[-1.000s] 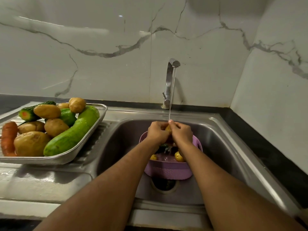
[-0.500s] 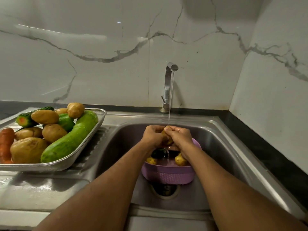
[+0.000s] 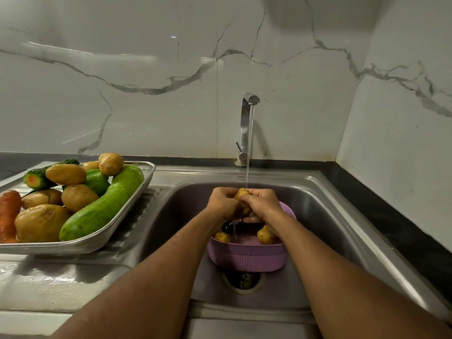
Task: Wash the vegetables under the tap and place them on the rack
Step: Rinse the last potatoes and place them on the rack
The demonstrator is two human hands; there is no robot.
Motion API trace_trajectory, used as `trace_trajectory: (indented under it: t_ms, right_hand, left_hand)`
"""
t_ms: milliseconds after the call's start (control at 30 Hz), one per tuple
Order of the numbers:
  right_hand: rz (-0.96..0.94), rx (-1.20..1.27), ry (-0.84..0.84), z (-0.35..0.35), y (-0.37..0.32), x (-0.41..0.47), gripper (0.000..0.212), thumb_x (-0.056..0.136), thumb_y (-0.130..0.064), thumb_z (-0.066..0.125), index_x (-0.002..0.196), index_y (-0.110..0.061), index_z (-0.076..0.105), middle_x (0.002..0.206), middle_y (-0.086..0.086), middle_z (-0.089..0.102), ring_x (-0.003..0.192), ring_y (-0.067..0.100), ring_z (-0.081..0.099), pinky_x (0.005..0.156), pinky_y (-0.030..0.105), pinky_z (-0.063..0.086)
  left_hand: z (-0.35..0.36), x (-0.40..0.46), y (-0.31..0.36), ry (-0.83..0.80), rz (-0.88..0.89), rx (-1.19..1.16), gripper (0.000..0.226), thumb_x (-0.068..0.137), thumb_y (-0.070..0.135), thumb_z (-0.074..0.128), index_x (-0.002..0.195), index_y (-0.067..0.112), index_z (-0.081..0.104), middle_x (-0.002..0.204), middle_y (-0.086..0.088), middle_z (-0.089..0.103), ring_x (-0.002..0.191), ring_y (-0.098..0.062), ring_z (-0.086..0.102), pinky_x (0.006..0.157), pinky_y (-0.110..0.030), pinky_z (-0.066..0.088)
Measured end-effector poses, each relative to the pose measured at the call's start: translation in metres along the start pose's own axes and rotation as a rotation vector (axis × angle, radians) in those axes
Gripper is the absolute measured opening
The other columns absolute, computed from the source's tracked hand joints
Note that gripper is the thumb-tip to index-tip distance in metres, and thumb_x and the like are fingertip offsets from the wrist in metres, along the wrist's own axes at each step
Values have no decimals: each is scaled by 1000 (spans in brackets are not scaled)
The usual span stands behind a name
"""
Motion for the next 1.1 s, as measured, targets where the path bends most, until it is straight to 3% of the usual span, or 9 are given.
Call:
trace_trajectory:
  t_ms: [133, 200, 367, 433, 533, 700, 900, 1000, 1100]
  right_hand:
    - [-72, -118, 166, -12, 1, 0, 11, 93, -35, 76, 86, -28, 71, 83, 1, 75, 78, 19, 75, 64, 39, 66]
    - [-83, -123, 178, -15, 0, 0, 11, 95, -36, 74, 91, -25, 74, 83, 2, 74, 78, 20, 75, 65, 39, 66]
    - [69, 75, -36, -6, 5, 0, 23, 105, -15, 58, 126, -12, 69, 111, 16, 70, 95, 34, 74, 76, 45, 66]
    - [126, 165, -114, -5, 6, -5, 23, 105, -9, 56, 125, -12, 66, 109, 18, 69, 94, 35, 74, 76, 44, 65]
    - [133, 218, -90, -10, 4, -7, 18, 100, -9, 64, 118, -12, 68, 105, 17, 67, 91, 34, 74, 72, 42, 65]
    - [101, 176, 20, -19, 3, -6, 24, 93, -18, 76, 116, -11, 72, 99, 18, 74, 80, 29, 77, 59, 30, 63]
    - [75, 137, -48, -15, 0, -7, 22, 102, -18, 63, 121, -18, 74, 108, 13, 72, 93, 28, 74, 59, 27, 62]
    - [36, 92, -100, -12, 0, -3, 22, 98, -21, 70, 119, -24, 73, 108, 8, 74, 94, 23, 74, 67, 28, 63]
    - [-36, -30, -97, -12, -4, -2, 32, 88, -28, 82, 114, -15, 71, 103, 7, 76, 93, 22, 76, 74, 33, 65]
  left_hand:
    - [7, 0, 0, -85, -5, 28, 31, 94, -3, 64, 116, 17, 73, 101, -9, 76, 91, -21, 77, 79, -39, 65]
    - [9, 0, 2, -99, -12, 23, 32, 95, -3, 63, 118, 17, 73, 103, -10, 76, 90, -22, 77, 78, -39, 65]
    - [-2, -7, 2, -73, -53, 19, 42, 96, -8, 59, 133, 11, 63, 110, -9, 68, 94, -22, 72, 65, -28, 62]
    - [-5, -9, 0, -86, -69, 41, 45, 96, -7, 59, 137, 11, 61, 115, -10, 67, 99, -24, 72, 74, -35, 65]
    - [-4, -9, 2, -98, -63, 34, 44, 96, -8, 57, 136, 11, 62, 116, -12, 68, 101, -27, 72, 79, -40, 65]
    - [6, -18, 11, -97, -63, -79, 22, 105, 10, 54, 124, 15, 64, 109, -10, 68, 90, -20, 73, 62, -28, 61]
    - [8, -12, 12, 17, -60, -82, 25, 106, 27, 55, 126, 17, 65, 113, -14, 62, 89, -33, 74, 70, -44, 65]
    - [8, -11, 9, 73, -49, -153, 25, 107, 27, 53, 122, 13, 67, 112, -16, 67, 89, -33, 75, 63, -40, 65]
    - [11, -14, 7, 95, -63, -234, 26, 110, 27, 46, 116, 9, 65, 108, -16, 69, 78, -26, 77, 55, -31, 61]
Point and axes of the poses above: each hand's wrist, its own x-axis towards the middle knuckle, its own z-axis out of the palm, y = z × x, the point moved 5 cm from there along x, towards the middle knuckle
